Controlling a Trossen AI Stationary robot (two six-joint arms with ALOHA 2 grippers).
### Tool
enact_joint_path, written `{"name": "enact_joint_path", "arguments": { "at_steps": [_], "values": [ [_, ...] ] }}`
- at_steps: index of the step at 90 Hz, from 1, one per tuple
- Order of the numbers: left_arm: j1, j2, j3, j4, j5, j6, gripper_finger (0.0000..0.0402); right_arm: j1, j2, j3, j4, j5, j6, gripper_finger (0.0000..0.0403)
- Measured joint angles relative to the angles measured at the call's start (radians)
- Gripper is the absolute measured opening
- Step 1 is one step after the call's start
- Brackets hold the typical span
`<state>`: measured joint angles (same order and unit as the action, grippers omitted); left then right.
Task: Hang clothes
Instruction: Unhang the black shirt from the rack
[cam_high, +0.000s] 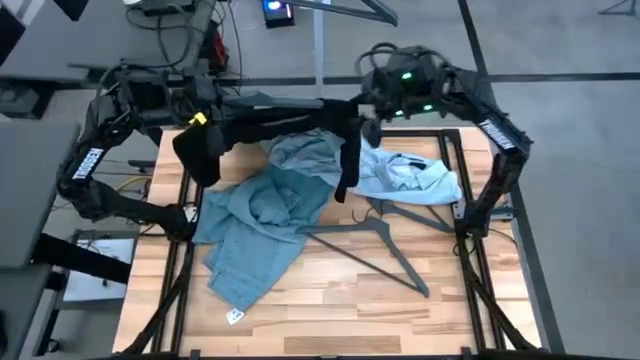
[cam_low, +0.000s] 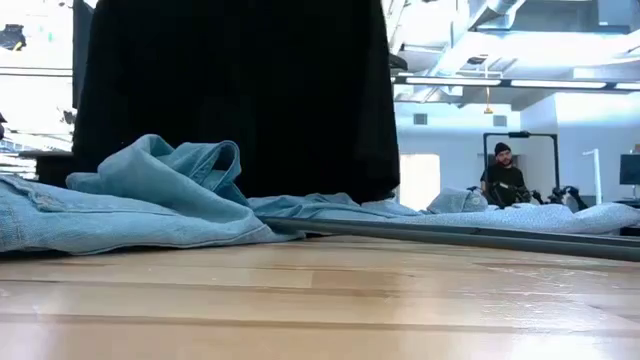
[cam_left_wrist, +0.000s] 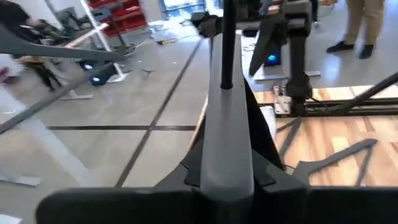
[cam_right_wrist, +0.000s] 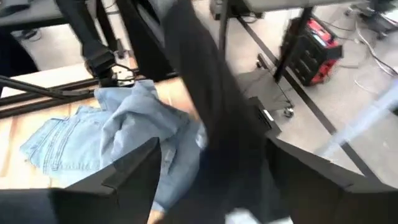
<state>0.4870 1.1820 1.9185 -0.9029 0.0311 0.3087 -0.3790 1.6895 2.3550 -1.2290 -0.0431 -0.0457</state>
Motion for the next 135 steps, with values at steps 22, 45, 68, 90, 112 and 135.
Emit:
{"name": "enact_joint_path", "arguments": {
  "at_steps": [22, 45, 68, 90, 112, 135],
  "values": [
    [0.000, -0.036, 0.001, 0.028, -0.045, 0.001, 0.0018, -0.025, -0.033, -0.001, -0.013, -0.004, 0.041, 0.0276],
    [0.000, -0.041, 0.001, 0.028, -0.025, 0.000, 0.0018, -0.067, 0.047, -0.008, 0.126, -0.005, -0.063, 0.0276],
    [0.000, -0.038, 0.001, 0.029, 0.025, -0.025, 0.0018, -0.085, 0.153, -0.007, 0.244, -0.027, -0.067, 0.0276],
    [-0.001, -0.039, 0.001, 0.031, 0.031, -0.046, 0.0018, -0.078, 0.180, -0.008, 0.237, -0.052, -0.074, 0.0084],
    [-0.001, -0.091, 0.000, -0.028, 0.033, -0.021, 0.0018, -0.162, 0.117, -0.008, 0.036, 0.014, -0.053, 0.0002],
    [-0.002, -0.200, -0.002, -0.086, 0.043, -0.019, 0.0018, -0.275, -0.012, -0.005, -0.137, 0.013, 0.023, 0.0001]
  ]
}}
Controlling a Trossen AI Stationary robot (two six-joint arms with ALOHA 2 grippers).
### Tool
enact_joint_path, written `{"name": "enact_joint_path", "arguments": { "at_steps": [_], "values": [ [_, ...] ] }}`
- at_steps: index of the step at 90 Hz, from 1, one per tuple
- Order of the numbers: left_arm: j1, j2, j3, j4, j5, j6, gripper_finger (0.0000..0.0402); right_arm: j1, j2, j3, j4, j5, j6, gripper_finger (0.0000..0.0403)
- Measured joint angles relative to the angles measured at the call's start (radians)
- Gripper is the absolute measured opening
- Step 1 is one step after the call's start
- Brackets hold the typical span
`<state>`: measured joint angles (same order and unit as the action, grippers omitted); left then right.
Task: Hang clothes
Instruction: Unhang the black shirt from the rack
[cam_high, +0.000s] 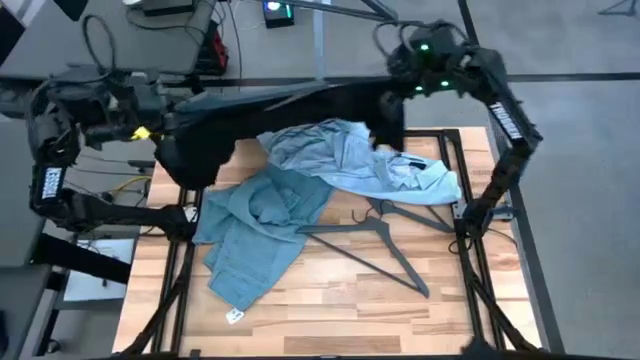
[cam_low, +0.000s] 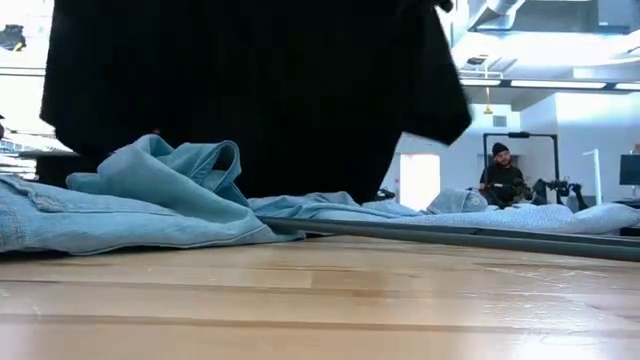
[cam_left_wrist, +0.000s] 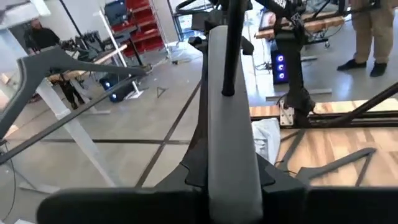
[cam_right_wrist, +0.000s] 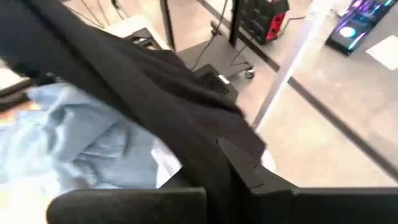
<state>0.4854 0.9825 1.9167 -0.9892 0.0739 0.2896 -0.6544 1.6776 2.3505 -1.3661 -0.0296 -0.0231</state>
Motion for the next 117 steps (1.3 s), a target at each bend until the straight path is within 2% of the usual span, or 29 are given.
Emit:
{"name": "enact_joint_path", "arguments": {
  "at_steps": [13, 27, 43, 52, 59, 68, 83, 91, 98, 105, 117],
  "values": [
    [0.000, -0.019, 0.000, 0.241, 0.009, -0.035, 0.0018, 0.057, -0.003, -0.001, 0.053, -0.062, 0.046, 0.0000],
    [0.000, 0.024, 0.005, 0.621, 0.077, -0.128, 0.0018, 0.219, 0.013, -0.002, 0.239, -0.100, 0.052, 0.0000],
    [0.000, 0.082, 0.005, 0.987, 0.133, -0.312, 0.0018, 0.369, 0.017, 0.002, 0.349, -0.099, 0.044, 0.0000],
    [0.000, 0.110, 0.005, 1.131, 0.159, -0.393, 0.0018, 0.420, -0.014, 0.001, 0.347, -0.046, 0.042, 0.0000],
    [0.000, 0.108, 0.006, 1.093, 0.167, -0.365, 0.0018, 0.459, -0.042, 0.004, 0.369, -0.036, 0.048, 0.0000],
    [0.000, 0.089, 0.006, 0.924, 0.152, -0.280, 0.0018, 0.536, -0.068, 0.004, 0.475, -0.049, 0.049, 0.0000],
    [0.000, 0.072, 0.007, 0.611, 0.026, -0.177, 0.0018, 0.683, -0.069, 0.004, 0.748, -0.214, 0.022, 0.0000],
    [0.000, 0.077, 0.007, 0.480, -0.012, -0.155, 0.0018, 0.737, -0.047, 0.006, 0.833, -0.293, -0.016, 0.0000],
    [0.000, 0.086, 0.006, 0.388, -0.056, -0.155, 0.0018, 0.757, -0.028, 0.005, 0.805, -0.317, -0.027, 0.0000],
    [0.000, 0.095, 0.006, 0.327, -0.084, -0.177, 0.0018, 0.751, -0.018, 0.003, 0.698, -0.311, -0.025, 0.0000],
    [0.000, 0.099, 0.006, 0.240, -0.136, -0.206, 0.0018, 0.725, -0.016, -0.034, 0.491, -0.200, -0.035, 0.0000]
  ]
}}
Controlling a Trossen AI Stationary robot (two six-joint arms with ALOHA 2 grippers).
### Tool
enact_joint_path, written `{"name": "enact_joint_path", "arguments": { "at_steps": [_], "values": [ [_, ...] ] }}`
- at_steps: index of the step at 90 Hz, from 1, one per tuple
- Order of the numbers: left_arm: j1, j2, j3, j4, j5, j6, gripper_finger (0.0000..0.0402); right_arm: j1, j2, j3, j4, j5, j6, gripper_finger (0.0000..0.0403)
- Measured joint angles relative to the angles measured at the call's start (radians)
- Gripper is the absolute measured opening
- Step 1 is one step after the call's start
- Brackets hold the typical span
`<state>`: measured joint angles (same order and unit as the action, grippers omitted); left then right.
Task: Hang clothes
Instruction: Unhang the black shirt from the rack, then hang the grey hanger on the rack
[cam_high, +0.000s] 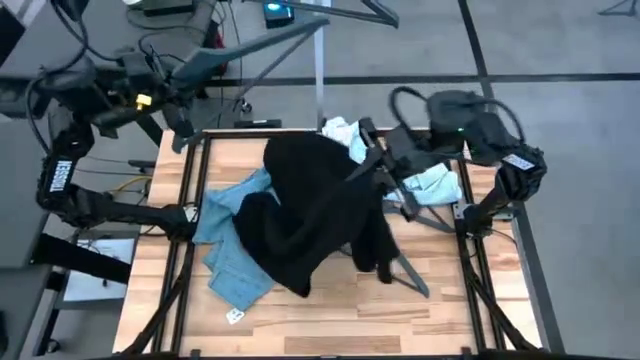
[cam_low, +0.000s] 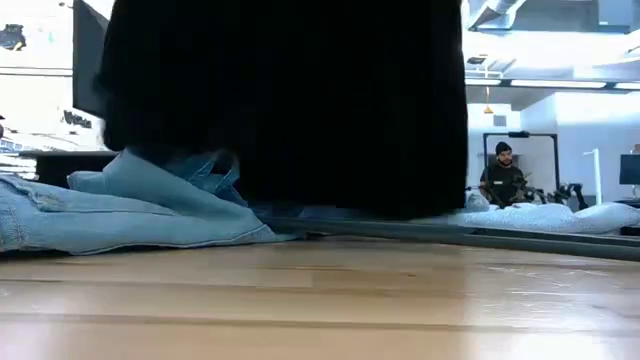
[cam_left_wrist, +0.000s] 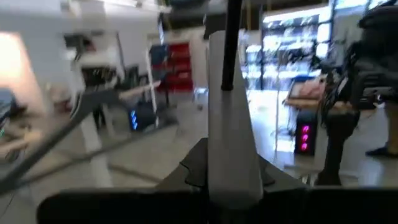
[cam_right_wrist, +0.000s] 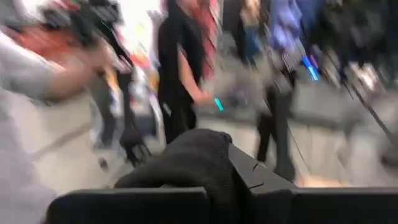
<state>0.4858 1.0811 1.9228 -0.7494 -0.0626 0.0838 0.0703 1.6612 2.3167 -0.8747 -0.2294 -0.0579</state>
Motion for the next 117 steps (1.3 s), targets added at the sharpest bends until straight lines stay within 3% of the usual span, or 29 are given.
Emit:
{"name": "enact_joint_path", "arguments": {
  "at_steps": [13, 23, 41, 56, 71, 83, 94, 117],
  "values": [
    [0.000, 0.013, 0.000, -0.065, -0.039, -0.020, 0.0018, -0.038, 0.002, -0.085, -0.221, 0.078, 0.026, 0.0000],
    [0.000, 0.034, 0.000, -0.098, -0.058, -0.028, 0.0018, -0.079, 0.003, -0.196, -0.276, 0.125, 0.138, 0.0008],
    [0.000, 0.061, 0.000, -0.177, -0.062, -0.036, 0.0018, -0.146, 0.006, -0.362, -0.298, 0.123, 0.156, 0.0085],
    [0.000, 0.079, 0.000, -0.270, -0.059, -0.001, 0.0018, -0.206, 0.002, -0.323, -0.375, 0.123, 0.161, 0.0149],
    [0.000, 0.077, 0.000, -0.382, -0.043, 0.061, 0.0018, -0.262, -0.002, -0.213, -0.460, 0.122, 0.130, 0.0176],
    [-0.005, 0.078, 0.000, -0.443, 0.085, 0.105, 0.0018, -0.291, -0.002, -0.163, -0.435, 0.122, 0.129, 0.0180],
    [-0.014, 0.084, 0.000, -0.468, 0.190, 0.148, 0.0018, -0.290, -0.002, -0.160, -0.282, 0.122, 0.128, 0.0180],
    [-0.016, 0.086, -0.024, -0.470, 0.274, 0.210, 0.0018, -0.267, 0.032, -0.159, 0.037, 0.121, 0.086, 0.0180]
  ]
}}
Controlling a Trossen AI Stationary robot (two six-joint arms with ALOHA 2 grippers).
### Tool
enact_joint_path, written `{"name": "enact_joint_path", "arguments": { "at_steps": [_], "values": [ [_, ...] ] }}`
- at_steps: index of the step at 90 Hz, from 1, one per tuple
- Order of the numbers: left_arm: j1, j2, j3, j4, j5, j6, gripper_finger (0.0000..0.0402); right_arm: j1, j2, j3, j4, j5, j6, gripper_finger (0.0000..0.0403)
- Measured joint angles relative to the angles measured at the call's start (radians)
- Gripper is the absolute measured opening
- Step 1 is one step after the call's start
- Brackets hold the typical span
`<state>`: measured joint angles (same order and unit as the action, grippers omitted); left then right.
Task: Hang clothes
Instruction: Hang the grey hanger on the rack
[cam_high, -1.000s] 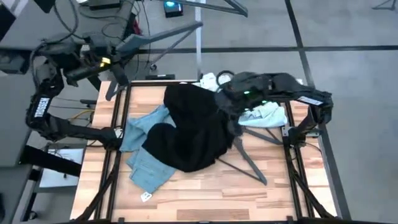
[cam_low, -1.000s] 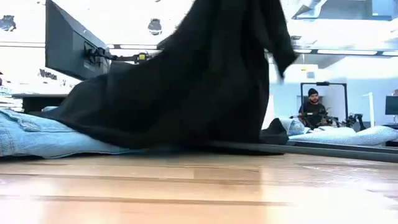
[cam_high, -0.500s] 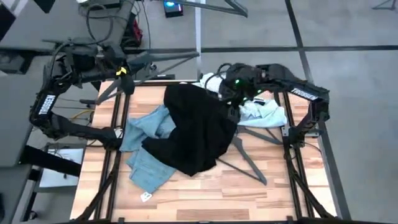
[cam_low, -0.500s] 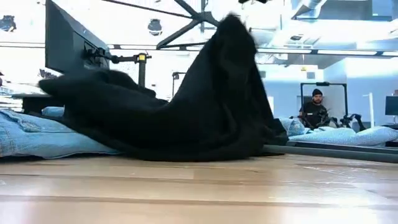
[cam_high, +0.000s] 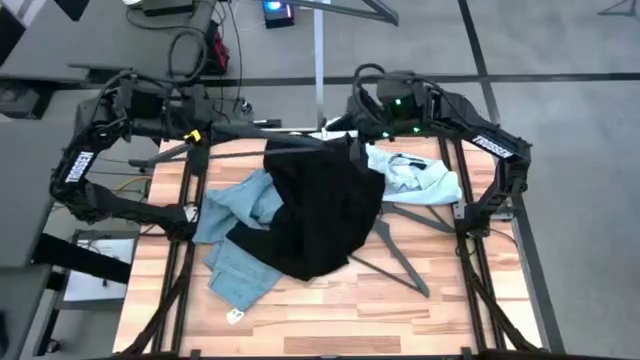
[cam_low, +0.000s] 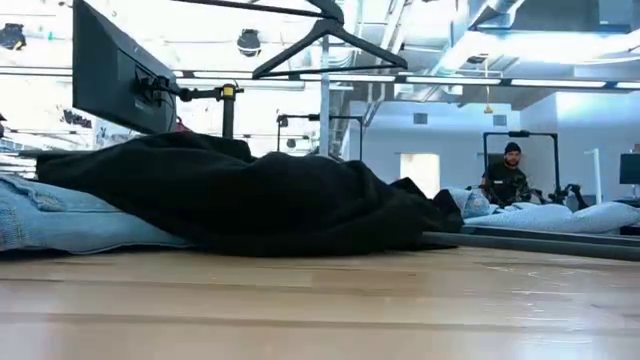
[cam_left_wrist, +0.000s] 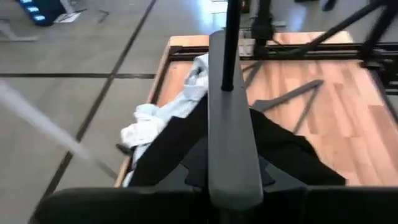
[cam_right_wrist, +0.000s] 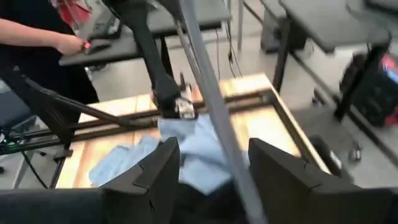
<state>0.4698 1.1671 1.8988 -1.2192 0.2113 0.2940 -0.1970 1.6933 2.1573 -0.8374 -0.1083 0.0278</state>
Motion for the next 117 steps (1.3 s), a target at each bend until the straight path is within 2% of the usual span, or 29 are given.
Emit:
{"name": "enact_joint_path", "arguments": {
  "at_steps": [18, 60, 77, 97, 110, 117],
  "values": [
    [0.000, -0.004, 0.000, 0.005, 0.074, 0.019, 0.0018, 0.005, 0.037, -0.002, -0.062, -0.029, -0.034, 0.0180],
    [0.000, -0.026, 0.000, 0.035, 0.100, 0.027, 0.0018, 0.012, 0.097, -0.002, -0.075, -0.090, -0.036, 0.0174],
    [0.000, -0.027, 0.000, 0.033, 0.100, 0.026, 0.0018, 0.009, 0.094, -0.002, -0.052, -0.094, -0.036, 0.0131],
    [0.000, -0.027, 0.000, 0.021, 0.103, 0.006, 0.0022, 0.005, 0.094, -0.002, -0.079, -0.095, -0.064, 0.0030],
    [0.000, -0.021, 0.000, 0.026, 0.091, -0.014, 0.0048, 0.004, 0.093, -0.002, -0.080, -0.105, -0.053, 0.0030],
    [0.001, -0.012, 0.000, 0.025, 0.037, -0.015, 0.0060, 0.004, 0.093, -0.002, -0.090, -0.095, -0.037, 0.0030]
  ]
}}
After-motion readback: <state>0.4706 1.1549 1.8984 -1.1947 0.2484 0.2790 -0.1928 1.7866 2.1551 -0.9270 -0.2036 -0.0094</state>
